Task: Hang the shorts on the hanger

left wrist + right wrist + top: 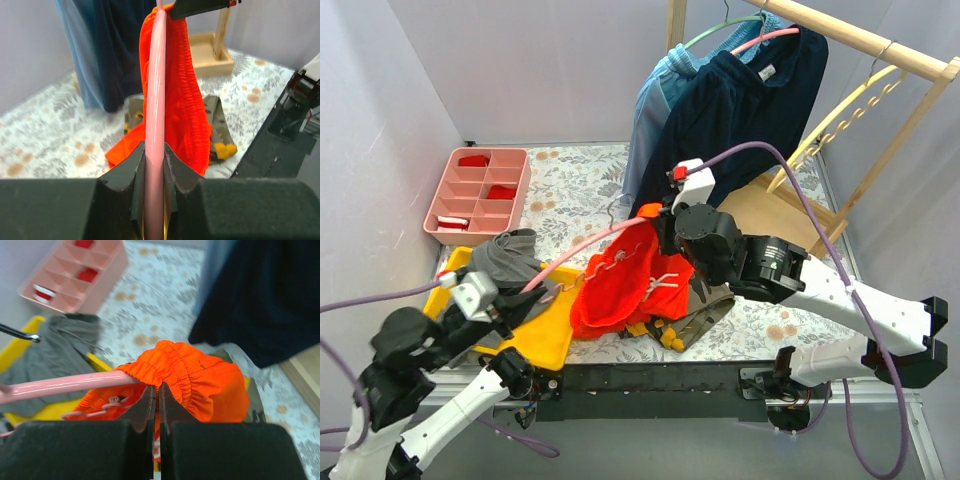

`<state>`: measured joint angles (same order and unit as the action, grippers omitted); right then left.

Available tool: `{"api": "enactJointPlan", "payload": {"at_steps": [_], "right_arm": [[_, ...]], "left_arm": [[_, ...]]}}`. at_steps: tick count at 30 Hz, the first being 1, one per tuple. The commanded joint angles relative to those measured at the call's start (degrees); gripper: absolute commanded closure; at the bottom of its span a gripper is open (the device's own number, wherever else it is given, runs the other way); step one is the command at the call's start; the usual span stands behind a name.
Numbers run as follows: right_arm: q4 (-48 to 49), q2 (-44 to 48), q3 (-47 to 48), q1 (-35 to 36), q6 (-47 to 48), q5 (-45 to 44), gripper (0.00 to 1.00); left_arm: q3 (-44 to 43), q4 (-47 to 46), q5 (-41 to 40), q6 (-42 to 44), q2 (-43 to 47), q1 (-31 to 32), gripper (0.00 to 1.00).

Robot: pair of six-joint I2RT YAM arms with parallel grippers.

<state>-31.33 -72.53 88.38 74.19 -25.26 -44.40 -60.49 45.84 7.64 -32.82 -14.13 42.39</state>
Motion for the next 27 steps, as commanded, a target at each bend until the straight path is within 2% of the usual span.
{"api": "enactJointPlan", "payload": {"at_steps": [1, 4, 8, 11, 14, 21, 25, 27], "right_arm": [[4.3, 3.3, -12.1, -5.4, -4.6, 10.6, 0.99], [4.8, 2.7, -16.6, -7.4, -5.3, 11.3, 0.99], [6.5, 2.8, -21.7, -11.8, -4.9, 12.8, 0.99], [7.2, 2.2, -24.2, -13.5, -3.9, 12.8, 0.98], [7.2, 2.0, -24.7, -14.3, -3.1, 12.9, 0.93], [9.1, 5.5, -24.7, -14.6, 0.9, 12.8, 0.71], [11.7, 7.7, -24.7, -14.5, 2.6, 18.0, 0.53], [13.0, 9.2, -24.9, -14.6, 3.1, 19.7, 0.48]], "left_arm": [[7.8, -18.0, 1.2, -7.1, 0.5, -0.6, 1.00], [14.9, -24.0, 3.0, -11.0, 0.4, -0.8, 1.00], [20.0, -27.9, 2.8, -14.1, -2.7, -0.8, 1.00], [22.3, -30.3, 3.3, -16.0, -3.9, -0.8, 1.00], [23.7, -31.9, 3.8, -17.7, -4.9, -0.9, 1.00], [26.5, -32.0, 5.0, -21.2, -7.0, -0.8, 1.00], [26.8, -32.1, 3.9, -23.2, -7.9, -0.8, 1.00], [26.5, -31.5, 4.4, -23.6, -9.5, -0.8, 1.00]]}}
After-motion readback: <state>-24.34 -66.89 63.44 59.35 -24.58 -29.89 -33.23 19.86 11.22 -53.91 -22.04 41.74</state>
